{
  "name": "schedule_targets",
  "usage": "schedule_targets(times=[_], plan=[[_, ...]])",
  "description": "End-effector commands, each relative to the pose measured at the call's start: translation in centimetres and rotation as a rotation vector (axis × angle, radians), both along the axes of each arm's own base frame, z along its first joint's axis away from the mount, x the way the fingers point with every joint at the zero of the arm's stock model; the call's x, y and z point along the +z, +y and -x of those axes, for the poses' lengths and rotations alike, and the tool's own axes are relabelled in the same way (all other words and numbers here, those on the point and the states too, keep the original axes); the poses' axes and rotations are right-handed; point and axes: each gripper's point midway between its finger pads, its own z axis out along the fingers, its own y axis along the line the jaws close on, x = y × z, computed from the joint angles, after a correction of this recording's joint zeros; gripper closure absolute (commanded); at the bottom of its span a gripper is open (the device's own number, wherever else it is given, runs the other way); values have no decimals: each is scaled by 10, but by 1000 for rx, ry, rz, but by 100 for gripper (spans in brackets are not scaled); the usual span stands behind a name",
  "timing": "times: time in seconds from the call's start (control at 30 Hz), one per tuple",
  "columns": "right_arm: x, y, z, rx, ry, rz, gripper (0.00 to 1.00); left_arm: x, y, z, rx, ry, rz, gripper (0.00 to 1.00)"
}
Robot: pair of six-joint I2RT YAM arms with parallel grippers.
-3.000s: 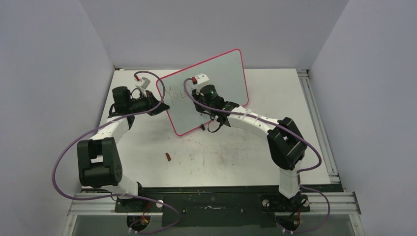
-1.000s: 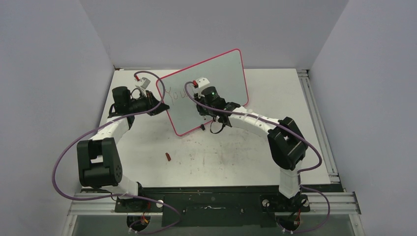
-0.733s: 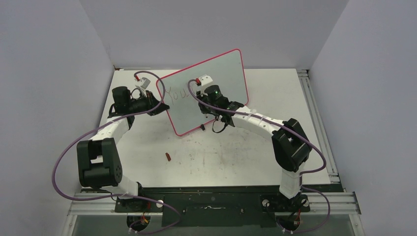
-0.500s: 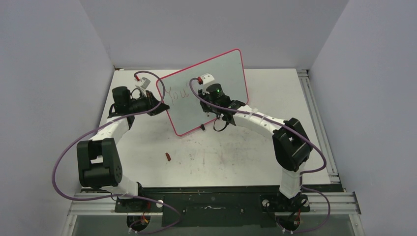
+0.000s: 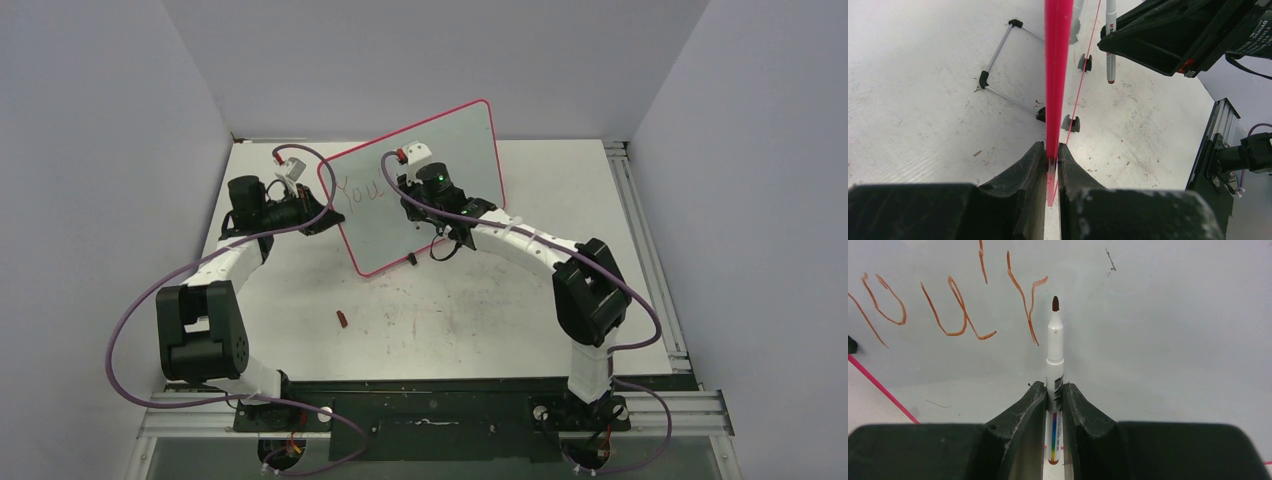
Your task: Write a sentence on the whiteboard
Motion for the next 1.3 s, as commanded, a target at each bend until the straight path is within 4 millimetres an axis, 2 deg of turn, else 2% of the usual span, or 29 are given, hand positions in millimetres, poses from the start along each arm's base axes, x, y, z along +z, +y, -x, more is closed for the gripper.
schedule_targets(times=[0.0,0.23,0.37,0.5,0.53,0.63,0.67,0.73,0.8,0.97,1.07,1.13,1.27], plan=[[6,4,-9,5,-14,-7,95,26,2,-6,3,-83,-17,100],[-1,0,-5,2,3,3,95,26,3,-6,7,-81,-18,100],[10,-6,2,2,-7,-10,95,26,4,-8,21,-82,-25,99],[29,-15,13,3,-23,-29,95,28,6,-8,36,-91,-32,78],[34,-18,18,2,-24,-34,95,29,6,-7,40,-96,-34,68],[49,-25,37,31,-18,-70,95,33,8,-7,55,-110,-44,50],[57,-30,44,32,-21,-78,95,34,8,-7,59,-114,-46,46],[57,-40,53,23,-1,-67,95,38,10,-6,72,-128,-55,40],[64,-52,64,12,11,-64,95,44,13,-5,99,-155,-75,28],[72,-70,91,65,98,-114,95,69,41,-2,294,-277,-192,23],[79,-76,109,168,184,-196,95,95,64,10,474,-401,-286,22],[83,-79,125,245,251,-236,95,122,60,33,507,-532,-345,21],[85,-86,151,316,409,-335,95,140,8,82,381,-722,-417,19]])
